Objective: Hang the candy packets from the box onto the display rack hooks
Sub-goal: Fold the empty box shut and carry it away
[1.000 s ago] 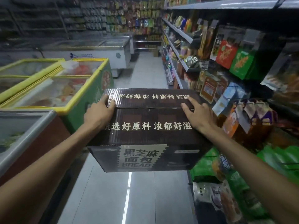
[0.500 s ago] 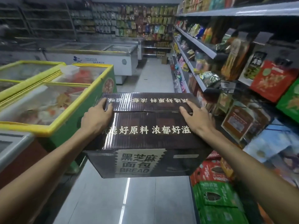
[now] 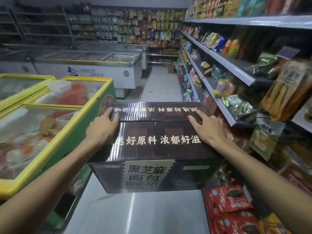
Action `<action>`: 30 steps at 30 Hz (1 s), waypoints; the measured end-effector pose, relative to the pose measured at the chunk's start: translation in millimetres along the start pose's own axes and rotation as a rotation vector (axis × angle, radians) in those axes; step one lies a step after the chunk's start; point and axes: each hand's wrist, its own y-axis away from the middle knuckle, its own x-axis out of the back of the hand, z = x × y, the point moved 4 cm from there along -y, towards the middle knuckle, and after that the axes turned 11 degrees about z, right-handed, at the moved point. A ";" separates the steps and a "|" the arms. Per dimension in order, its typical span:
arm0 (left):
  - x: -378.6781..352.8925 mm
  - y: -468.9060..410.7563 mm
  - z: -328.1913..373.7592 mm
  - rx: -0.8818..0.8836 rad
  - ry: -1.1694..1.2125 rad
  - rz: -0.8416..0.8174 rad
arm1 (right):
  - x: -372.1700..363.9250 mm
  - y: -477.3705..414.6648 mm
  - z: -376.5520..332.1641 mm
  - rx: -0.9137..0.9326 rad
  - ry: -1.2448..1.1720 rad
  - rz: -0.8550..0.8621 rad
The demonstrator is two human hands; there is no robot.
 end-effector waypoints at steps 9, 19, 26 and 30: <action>-143.0 -199.4 54.4 0.012 -0.001 -0.013 | -101.6 -226.2 1.5 -0.031 -0.050 -0.043; -247.0 -391.9 81.0 0.045 -0.014 0.008 | -189.8 -448.0 -39.1 0.044 -0.011 -0.038; -345.5 -522.0 59.7 0.070 -0.029 0.022 | -297.9 -580.7 -73.7 0.062 -0.005 -0.029; -409.0 -600.1 41.8 0.086 -0.038 -0.031 | -362.8 -649.1 -94.1 0.032 -0.010 -0.058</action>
